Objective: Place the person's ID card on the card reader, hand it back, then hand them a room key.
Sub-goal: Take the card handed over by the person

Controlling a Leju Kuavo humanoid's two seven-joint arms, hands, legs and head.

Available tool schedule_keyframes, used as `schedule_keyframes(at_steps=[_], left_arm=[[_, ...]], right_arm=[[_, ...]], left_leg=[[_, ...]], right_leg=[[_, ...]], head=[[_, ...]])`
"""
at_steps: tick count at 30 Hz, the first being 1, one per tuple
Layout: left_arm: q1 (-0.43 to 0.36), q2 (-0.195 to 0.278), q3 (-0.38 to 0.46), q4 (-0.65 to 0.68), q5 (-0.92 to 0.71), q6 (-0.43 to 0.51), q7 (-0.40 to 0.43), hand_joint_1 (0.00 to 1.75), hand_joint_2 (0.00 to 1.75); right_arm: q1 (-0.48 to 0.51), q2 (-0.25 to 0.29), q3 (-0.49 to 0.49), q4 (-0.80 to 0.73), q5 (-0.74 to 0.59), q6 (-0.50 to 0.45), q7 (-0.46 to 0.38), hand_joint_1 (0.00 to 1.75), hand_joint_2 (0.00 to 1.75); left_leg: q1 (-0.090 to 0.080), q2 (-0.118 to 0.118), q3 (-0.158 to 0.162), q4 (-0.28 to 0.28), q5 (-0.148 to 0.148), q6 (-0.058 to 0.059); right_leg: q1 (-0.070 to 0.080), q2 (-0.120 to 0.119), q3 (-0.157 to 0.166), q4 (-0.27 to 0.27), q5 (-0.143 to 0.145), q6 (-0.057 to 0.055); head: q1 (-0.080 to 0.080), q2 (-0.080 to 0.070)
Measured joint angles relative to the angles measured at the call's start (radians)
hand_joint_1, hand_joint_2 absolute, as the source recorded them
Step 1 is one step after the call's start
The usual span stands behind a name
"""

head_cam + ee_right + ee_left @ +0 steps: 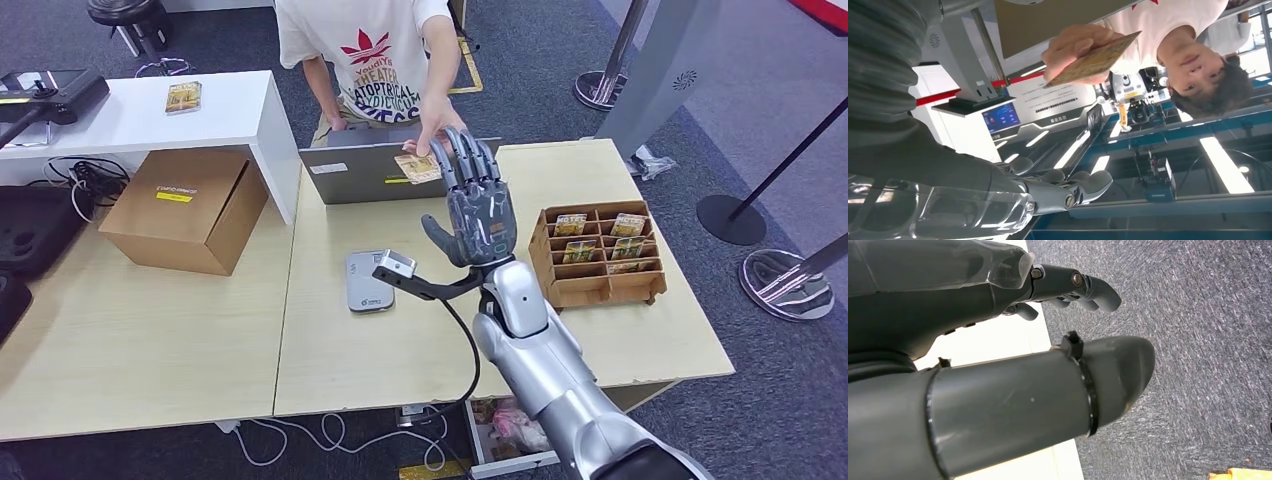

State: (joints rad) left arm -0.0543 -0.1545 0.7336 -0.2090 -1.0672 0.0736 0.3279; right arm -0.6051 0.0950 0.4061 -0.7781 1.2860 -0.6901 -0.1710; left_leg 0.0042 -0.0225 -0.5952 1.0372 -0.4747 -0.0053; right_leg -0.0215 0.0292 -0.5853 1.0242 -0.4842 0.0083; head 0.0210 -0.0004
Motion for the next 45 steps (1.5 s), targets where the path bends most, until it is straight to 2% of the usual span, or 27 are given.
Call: schedule_keyframes(at_steps=[1,2,4,5,6,8,12,13,23,33,34,35,38,39,45], left_arm=[[0.000,0.000,0.000,0.000,-0.001,0.000,-0.001,0.00,0.00],[0.000,0.000,0.000,0.000,-0.002,0.000,-0.002,0.00,0.00],[0.000,0.000,0.000,0.000,-0.004,0.000,-0.002,0.00,0.00],[0.000,0.000,0.000,0.000,-0.004,0.000,0.000,0.00,0.00],[0.000,0.000,0.000,0.000,-0.004,0.001,0.002,0.00,0.00],[0.000,0.000,0.000,0.000,-0.004,0.003,0.011,0.00,0.00],[-0.001,0.000,0.000,0.000,0.003,0.011,0.031,0.00,0.00],[-0.001,-0.001,0.000,0.000,0.005,0.012,0.035,0.00,0.00],[-0.001,-0.001,0.009,0.000,0.016,0.020,0.044,0.00,0.00],[-0.001,-0.001,0.015,0.001,0.018,0.020,0.044,0.00,0.00],[-0.001,-0.001,0.016,0.001,0.019,0.020,0.044,0.00,0.00],[-0.001,-0.001,0.017,0.001,0.020,0.020,0.044,0.00,0.00],[-0.001,-0.001,0.017,0.001,0.020,0.021,0.042,0.00,0.00],[-0.001,-0.001,0.017,0.001,0.020,0.021,0.041,0.00,0.00],[-0.001,-0.001,0.018,0.001,0.020,0.023,0.041,0.00,0.00]], right_arm=[[0.000,-0.001,-0.003,-0.001,0.009,0.000,0.003,0.13,1.75],[0.000,-0.003,-0.007,-0.003,0.021,0.000,0.007,0.42,1.75],[-0.001,-0.005,-0.019,-0.009,0.042,0.000,0.010,1.13,1.75],[-0.002,-0.006,-0.025,-0.011,0.048,0.000,0.006,1.39,1.75],[-0.004,-0.006,-0.031,-0.013,0.050,0.000,0.001,1.45,1.75],[-0.012,-0.007,-0.041,-0.014,0.051,0.000,-0.009,1.49,1.75],[-0.039,0.001,-0.045,-0.002,0.050,0.000,-0.024,1.73,1.75],[-0.048,0.005,-0.045,0.005,0.049,0.000,-0.027,1.75,1.75],[-0.101,0.044,-0.045,0.066,0.019,0.000,-0.054,1.75,1.75],[-0.119,0.055,-0.045,0.094,0.004,0.000,-0.064,1.75,1.75],[-0.122,0.055,-0.045,0.098,0.002,0.000,-0.066,1.72,1.75],[-0.124,0.056,-0.045,0.101,0.000,0.000,-0.067,1.52,1.75],[-0.127,0.057,-0.045,0.109,-0.003,0.000,-0.070,0.24,1.75],[-0.128,0.057,-0.045,0.111,-0.004,0.000,-0.070,0.01,1.75],[-0.129,0.059,-0.045,0.119,-0.011,0.000,-0.074,0.00,1.75]], left_leg=[[0.000,0.000,0.000,0.000,0.000,0.000],[0.000,0.000,0.000,0.000,0.000,0.000],[0.000,0.000,0.000,0.000,0.000,0.000],[0.000,0.000,0.000,0.000,0.000,0.000],[0.000,0.000,0.000,0.000,0.000,0.000],[0.000,0.000,0.000,0.000,0.000,0.000],[0.000,0.000,0.000,0.000,0.000,0.000],[0.000,0.000,0.000,0.000,0.000,0.000],[0.000,0.000,0.000,0.000,0.000,0.000],[0.000,0.000,0.000,0.000,0.000,0.000],[0.000,0.000,0.000,0.000,0.000,0.000],[0.000,0.000,0.000,0.000,0.000,0.000],[0.000,0.000,0.000,0.000,0.000,0.000],[0.000,0.000,0.000,0.000,0.000,0.000],[0.000,0.000,0.000,0.000,0.000,0.000]], right_leg=[[0.000,0.000,0.000,0.000,0.000,0.000],[0.000,0.000,0.000,0.000,0.000,0.000],[0.000,0.000,0.000,0.000,0.000,0.000],[0.000,0.000,0.000,0.000,0.000,0.000],[0.000,0.000,0.000,0.000,0.000,0.000],[0.000,0.000,0.000,0.000,0.000,0.000],[0.000,0.000,0.000,0.000,0.000,0.000],[0.000,0.000,0.000,0.000,0.000,0.000],[0.001,0.000,0.000,0.000,0.000,0.000],[0.000,0.000,0.000,0.000,0.000,0.000],[0.001,0.000,0.000,0.000,0.000,0.000],[0.001,0.000,0.000,0.000,0.000,0.000],[0.001,0.000,0.000,0.000,0.000,0.000],[0.001,0.000,0.000,0.000,0.000,0.000],[0.001,0.000,0.000,0.000,0.000,0.000]], head=[[0.000,0.000],[0.000,0.000],[0.000,0.000],[0.000,0.000],[0.000,0.000],[0.000,0.000],[0.000,0.000],[0.000,0.000],[0.000,0.000],[0.000,0.000],[0.000,0.000],[0.000,0.000],[0.000,0.000],[0.000,0.000],[0.000,0.000]])
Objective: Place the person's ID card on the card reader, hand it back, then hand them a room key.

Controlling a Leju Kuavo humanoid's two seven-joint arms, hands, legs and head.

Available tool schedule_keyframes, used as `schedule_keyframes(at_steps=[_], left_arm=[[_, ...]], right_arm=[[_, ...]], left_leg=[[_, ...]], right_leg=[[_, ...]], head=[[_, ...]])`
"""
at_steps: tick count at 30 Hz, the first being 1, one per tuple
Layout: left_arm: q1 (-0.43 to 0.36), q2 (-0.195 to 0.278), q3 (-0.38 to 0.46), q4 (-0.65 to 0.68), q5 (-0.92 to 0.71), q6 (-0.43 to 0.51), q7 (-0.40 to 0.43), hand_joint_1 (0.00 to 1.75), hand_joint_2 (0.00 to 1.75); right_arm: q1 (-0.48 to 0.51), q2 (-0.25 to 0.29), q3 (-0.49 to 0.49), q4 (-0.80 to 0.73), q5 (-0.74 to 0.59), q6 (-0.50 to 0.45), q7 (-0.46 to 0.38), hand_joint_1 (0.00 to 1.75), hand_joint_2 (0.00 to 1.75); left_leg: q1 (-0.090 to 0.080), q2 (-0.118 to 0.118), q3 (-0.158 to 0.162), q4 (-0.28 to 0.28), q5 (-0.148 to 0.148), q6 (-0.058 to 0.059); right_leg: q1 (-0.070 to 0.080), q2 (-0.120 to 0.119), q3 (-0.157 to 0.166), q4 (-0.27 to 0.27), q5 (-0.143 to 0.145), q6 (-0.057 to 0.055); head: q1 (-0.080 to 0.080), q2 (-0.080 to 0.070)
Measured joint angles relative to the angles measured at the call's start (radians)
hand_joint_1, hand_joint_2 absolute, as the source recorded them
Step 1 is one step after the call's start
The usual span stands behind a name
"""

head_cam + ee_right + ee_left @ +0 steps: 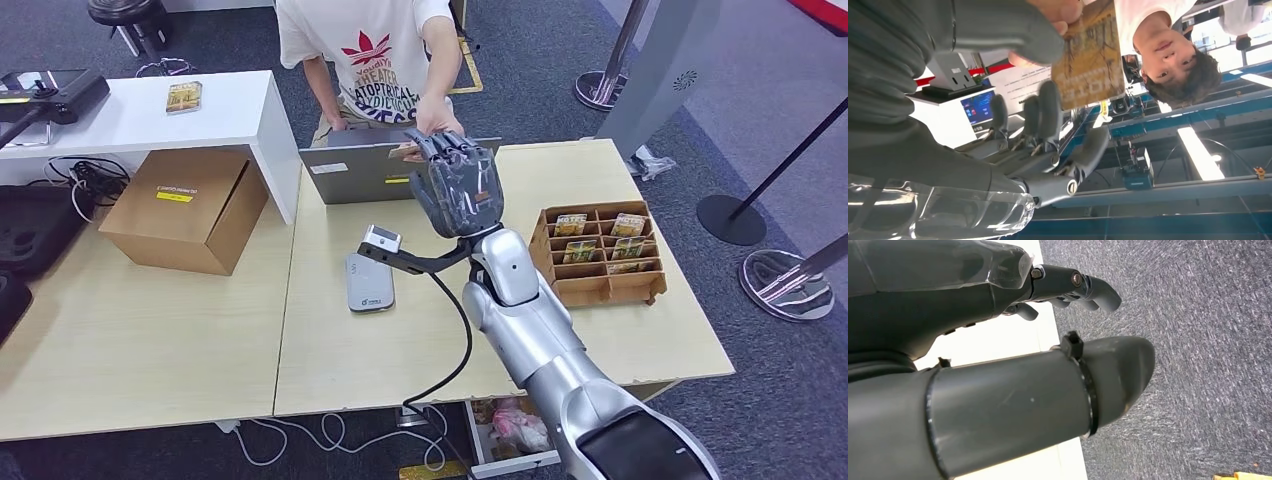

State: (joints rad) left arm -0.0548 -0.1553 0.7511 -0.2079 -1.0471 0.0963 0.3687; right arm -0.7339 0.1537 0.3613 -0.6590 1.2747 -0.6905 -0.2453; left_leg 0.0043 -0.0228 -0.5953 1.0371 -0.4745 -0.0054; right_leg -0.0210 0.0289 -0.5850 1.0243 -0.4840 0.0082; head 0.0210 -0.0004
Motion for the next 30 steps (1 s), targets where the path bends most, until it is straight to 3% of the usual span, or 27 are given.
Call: schedule_keyframes(at_steps=[24,28,30], left_arm=[[0.000,0.000,0.000,0.000,-0.003,0.001,0.006,0.00,0.00],[0.000,0.000,0.000,0.000,-0.003,0.001,0.006,0.00,0.00],[0.000,-0.001,0.000,0.000,-0.003,0.002,0.006,0.00,0.00]], right_arm=[[-0.012,0.010,0.004,0.023,0.006,0.000,0.012,0.01,1.75],[-0.018,0.018,0.007,0.034,0.009,0.000,0.019,0.05,1.75],[-0.022,0.022,0.008,0.040,0.010,0.000,0.023,0.16,1.75]], left_leg=[[0.000,0.000,0.000,0.000,0.000,0.000],[0.000,0.000,0.000,0.000,0.000,0.000],[0.000,0.000,0.000,0.000,0.000,0.000]], right_leg=[[0.000,0.000,0.000,0.000,0.000,0.000],[0.000,0.000,0.000,0.000,0.000,0.000],[0.000,0.000,0.000,0.000,0.000,0.000]], head=[[0.000,0.000],[0.000,0.000],[0.000,0.000]])
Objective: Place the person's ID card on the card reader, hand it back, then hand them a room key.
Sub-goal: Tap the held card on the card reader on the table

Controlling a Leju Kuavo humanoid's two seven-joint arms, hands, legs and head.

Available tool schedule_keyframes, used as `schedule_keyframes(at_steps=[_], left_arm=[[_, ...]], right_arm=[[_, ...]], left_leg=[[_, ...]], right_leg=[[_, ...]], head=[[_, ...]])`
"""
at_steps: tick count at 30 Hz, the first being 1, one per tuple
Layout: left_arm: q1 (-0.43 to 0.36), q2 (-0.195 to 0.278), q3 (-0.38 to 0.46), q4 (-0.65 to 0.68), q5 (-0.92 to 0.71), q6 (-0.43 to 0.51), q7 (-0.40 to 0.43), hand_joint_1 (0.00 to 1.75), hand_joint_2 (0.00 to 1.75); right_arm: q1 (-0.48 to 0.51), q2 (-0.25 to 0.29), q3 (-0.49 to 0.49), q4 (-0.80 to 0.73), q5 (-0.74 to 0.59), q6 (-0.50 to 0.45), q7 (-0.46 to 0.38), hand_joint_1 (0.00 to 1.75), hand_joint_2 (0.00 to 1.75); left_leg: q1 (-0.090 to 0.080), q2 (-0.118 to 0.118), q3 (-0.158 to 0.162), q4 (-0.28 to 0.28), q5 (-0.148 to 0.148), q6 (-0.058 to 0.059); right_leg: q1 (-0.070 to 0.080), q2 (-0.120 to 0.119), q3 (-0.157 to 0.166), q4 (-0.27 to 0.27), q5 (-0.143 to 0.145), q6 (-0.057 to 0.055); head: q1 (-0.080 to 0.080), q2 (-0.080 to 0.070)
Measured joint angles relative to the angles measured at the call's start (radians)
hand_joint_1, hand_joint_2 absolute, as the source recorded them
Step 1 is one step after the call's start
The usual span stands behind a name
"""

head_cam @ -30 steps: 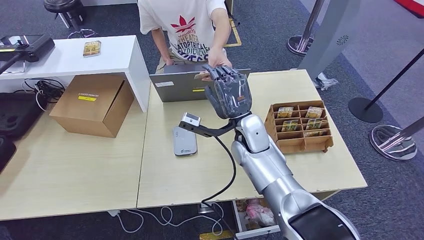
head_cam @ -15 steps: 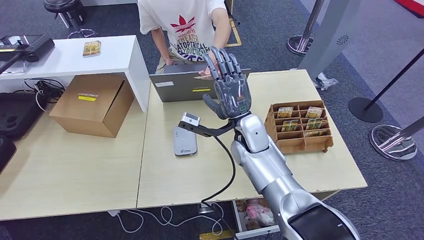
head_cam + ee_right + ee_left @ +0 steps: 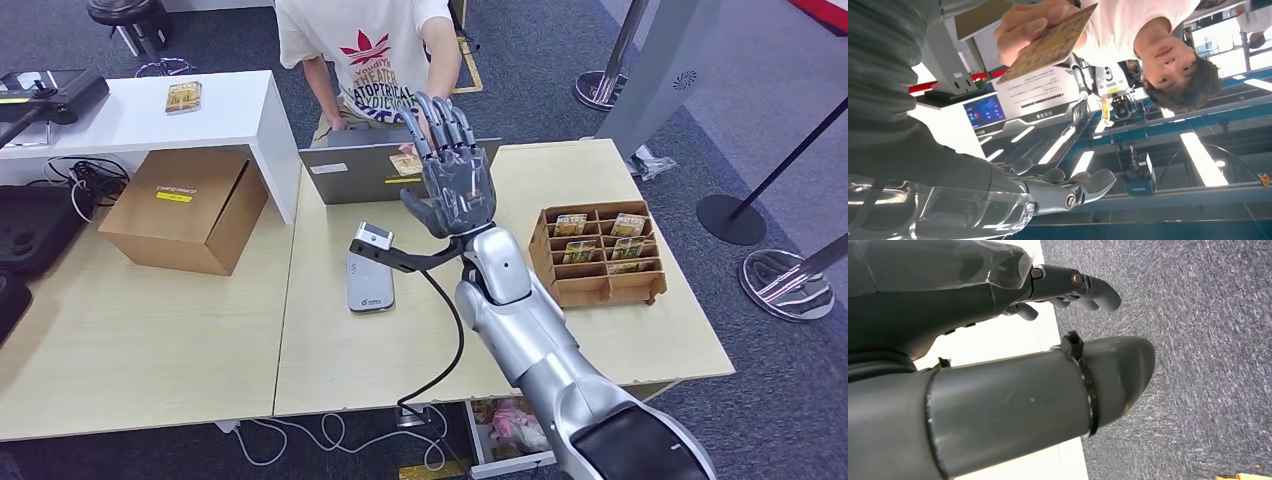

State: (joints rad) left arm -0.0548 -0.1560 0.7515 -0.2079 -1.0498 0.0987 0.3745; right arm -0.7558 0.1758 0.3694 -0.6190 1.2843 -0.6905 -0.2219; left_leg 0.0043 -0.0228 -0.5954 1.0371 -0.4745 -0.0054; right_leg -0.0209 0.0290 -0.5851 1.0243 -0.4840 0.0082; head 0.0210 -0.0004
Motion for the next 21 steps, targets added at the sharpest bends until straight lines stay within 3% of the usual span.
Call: schedule_keyframes(at_steps=[1,5,7,21], left_arm=[[0.000,0.000,0.000,0.000,0.000,0.001,0.000,0.00,0.00],[0.000,-0.001,0.001,0.000,0.001,0.003,0.001,0.00,0.00],[0.000,-0.002,0.001,0.000,0.001,0.004,0.001,0.00,0.00],[0.000,-0.003,0.008,0.000,0.003,0.003,0.000,0.00,0.00]], right_arm=[[-0.002,0.002,0.001,0.003,0.000,0.000,0.001,0.33,1.75],[-0.010,0.007,0.003,0.012,0.000,0.000,0.005,1.49,1.75],[-0.012,0.009,0.005,0.016,-0.001,0.000,0.006,1.70,1.75],[-0.030,0.009,0.021,0.042,-0.024,0.000,-0.001,1.73,1.75]], left_leg=[[0.000,0.000,0.000,0.000,0.000,0.000],[0.000,0.000,0.000,0.000,0.000,0.000],[0.000,0.000,0.000,0.000,0.000,0.000],[0.000,0.000,0.000,0.000,0.000,0.000]], right_leg=[[0.000,0.000,0.000,0.000,0.000,0.000],[0.000,0.000,0.000,0.000,0.000,0.000],[0.000,0.000,0.000,0.000,0.000,0.000],[0.000,0.000,0.000,0.000,0.000,0.000]], head=[[0.000,0.000],[0.000,0.000],[0.000,0.000],[0.000,0.000]])
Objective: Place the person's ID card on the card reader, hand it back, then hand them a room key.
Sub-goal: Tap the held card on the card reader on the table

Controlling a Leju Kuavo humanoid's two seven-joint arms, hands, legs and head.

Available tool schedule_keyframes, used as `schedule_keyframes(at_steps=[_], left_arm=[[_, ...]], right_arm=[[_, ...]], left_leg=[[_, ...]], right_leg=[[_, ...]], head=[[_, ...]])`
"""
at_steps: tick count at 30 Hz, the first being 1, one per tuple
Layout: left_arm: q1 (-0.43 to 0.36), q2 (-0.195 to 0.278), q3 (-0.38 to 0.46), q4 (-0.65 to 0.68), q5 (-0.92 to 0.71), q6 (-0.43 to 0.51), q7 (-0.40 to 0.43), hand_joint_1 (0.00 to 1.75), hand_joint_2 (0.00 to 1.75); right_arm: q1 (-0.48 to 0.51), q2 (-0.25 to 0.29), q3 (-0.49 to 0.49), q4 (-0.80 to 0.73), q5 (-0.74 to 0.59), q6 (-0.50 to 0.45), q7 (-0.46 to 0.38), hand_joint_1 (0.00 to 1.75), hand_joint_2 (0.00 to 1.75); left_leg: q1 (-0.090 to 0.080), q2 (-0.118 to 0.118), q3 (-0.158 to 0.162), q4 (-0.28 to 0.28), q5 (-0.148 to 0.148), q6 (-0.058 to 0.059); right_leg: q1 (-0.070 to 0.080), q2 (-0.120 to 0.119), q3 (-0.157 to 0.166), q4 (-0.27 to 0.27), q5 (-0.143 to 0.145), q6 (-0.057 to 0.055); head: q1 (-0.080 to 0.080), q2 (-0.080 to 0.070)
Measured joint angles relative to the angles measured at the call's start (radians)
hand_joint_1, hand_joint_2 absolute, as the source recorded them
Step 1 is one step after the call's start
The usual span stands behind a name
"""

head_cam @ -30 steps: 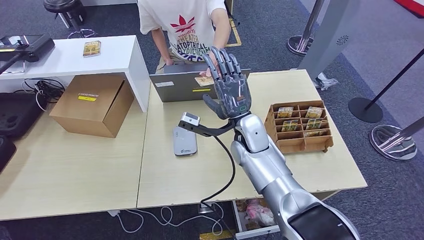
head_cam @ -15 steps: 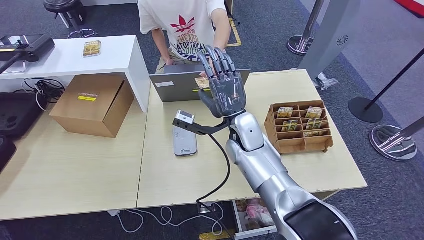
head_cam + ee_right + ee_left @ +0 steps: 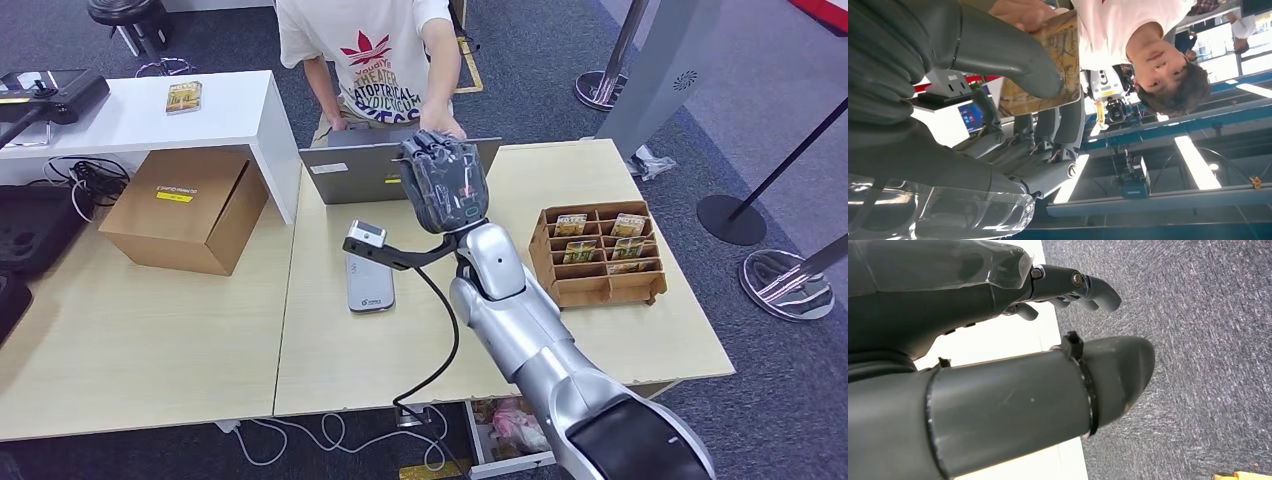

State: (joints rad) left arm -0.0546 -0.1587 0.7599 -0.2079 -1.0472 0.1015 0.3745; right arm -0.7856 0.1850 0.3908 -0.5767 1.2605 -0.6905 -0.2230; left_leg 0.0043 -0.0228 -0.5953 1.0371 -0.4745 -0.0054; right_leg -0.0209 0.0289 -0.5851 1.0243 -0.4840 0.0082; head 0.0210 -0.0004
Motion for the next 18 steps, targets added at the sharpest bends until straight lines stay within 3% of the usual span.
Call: schedule_keyframes(at_steps=[18], left_arm=[[0.000,0.000,0.000,0.000,-0.019,-0.012,-0.011,0.00,0.00]], right_arm=[[0.009,-0.014,-0.003,-0.030,-0.037,0.000,-0.030,1.75,1.75]], left_leg=[[0.000,0.000,0.000,0.000,0.000,0.000]], right_leg=[[0.000,0.000,0.000,0.000,0.000,0.000]], head=[[0.000,0.000]])
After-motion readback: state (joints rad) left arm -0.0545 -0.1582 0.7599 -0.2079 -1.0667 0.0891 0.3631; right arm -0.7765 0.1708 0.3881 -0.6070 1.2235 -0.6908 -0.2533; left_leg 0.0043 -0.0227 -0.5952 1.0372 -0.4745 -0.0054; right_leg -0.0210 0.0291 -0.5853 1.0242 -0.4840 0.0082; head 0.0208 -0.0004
